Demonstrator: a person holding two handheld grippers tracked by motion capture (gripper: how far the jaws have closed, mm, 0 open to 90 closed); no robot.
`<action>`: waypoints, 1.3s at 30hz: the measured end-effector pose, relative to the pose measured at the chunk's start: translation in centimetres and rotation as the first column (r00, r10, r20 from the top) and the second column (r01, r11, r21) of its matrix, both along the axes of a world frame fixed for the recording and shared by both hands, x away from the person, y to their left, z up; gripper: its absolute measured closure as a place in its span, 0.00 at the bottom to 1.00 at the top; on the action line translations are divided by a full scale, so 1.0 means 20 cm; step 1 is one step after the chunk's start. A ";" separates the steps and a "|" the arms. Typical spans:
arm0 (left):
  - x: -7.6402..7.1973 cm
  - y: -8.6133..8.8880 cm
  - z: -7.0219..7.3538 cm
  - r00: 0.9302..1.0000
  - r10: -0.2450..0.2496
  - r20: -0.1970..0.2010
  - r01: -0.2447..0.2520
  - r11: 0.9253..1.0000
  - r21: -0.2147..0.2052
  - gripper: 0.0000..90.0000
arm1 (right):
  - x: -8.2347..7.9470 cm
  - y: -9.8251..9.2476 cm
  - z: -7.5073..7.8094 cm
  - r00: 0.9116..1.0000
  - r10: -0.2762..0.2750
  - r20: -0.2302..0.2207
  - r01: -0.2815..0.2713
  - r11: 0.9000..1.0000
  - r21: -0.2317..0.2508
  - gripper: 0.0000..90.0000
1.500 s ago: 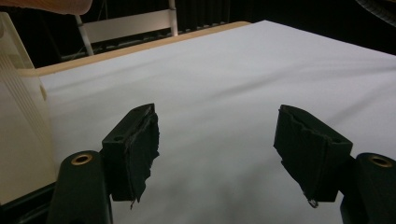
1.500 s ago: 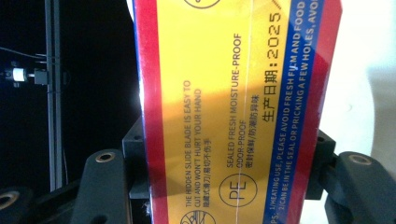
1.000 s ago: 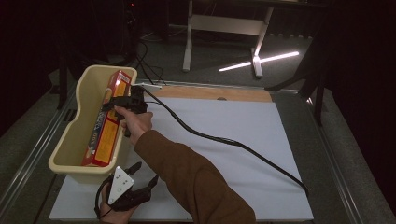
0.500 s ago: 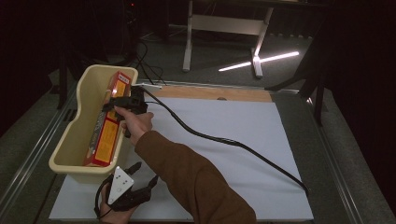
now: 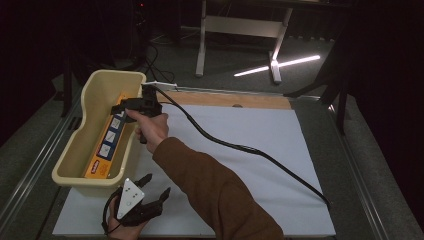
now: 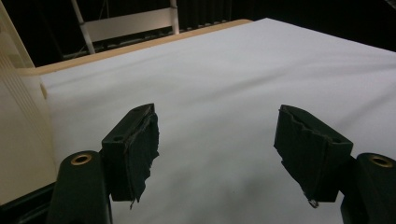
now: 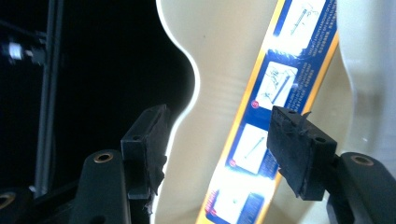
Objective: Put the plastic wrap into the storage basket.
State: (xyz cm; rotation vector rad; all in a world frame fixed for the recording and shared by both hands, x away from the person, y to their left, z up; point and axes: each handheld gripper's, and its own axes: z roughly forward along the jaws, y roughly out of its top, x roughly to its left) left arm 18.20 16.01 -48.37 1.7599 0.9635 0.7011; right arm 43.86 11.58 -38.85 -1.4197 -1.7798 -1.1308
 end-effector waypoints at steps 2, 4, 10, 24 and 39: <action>0.00 0.00 0.00 1.000 0.001 0.000 -0.001 1.000 0.001 0.33 | 0.00 -0.01 0.01 0.999 0.029 0.037 -0.029 1.000 -0.004 0.43; 0.00 0.00 0.00 1.000 0.003 0.002 -0.003 1.000 0.002 0.33 | -0.01 -0.03 0.02 0.996 0.057 0.074 -0.055 0.998 -0.035 0.45; 0.00 0.01 0.00 1.000 0.009 0.007 -0.009 1.000 -0.003 0.33 | -0.04 -0.10 0.06 0.964 0.135 0.227 -0.102 0.983 -0.149 0.47; 0.00 0.00 0.00 1.000 0.010 0.003 -0.010 1.000 0.009 0.33 | -0.22 -0.35 0.08 0.758 0.380 0.530 -0.141 0.889 -0.435 0.50; 0.00 0.01 0.00 1.000 0.025 -0.003 -0.025 0.999 0.020 0.33 | -0.41 -0.75 -0.10 0.632 0.439 0.639 0.016 0.816 -0.577 0.41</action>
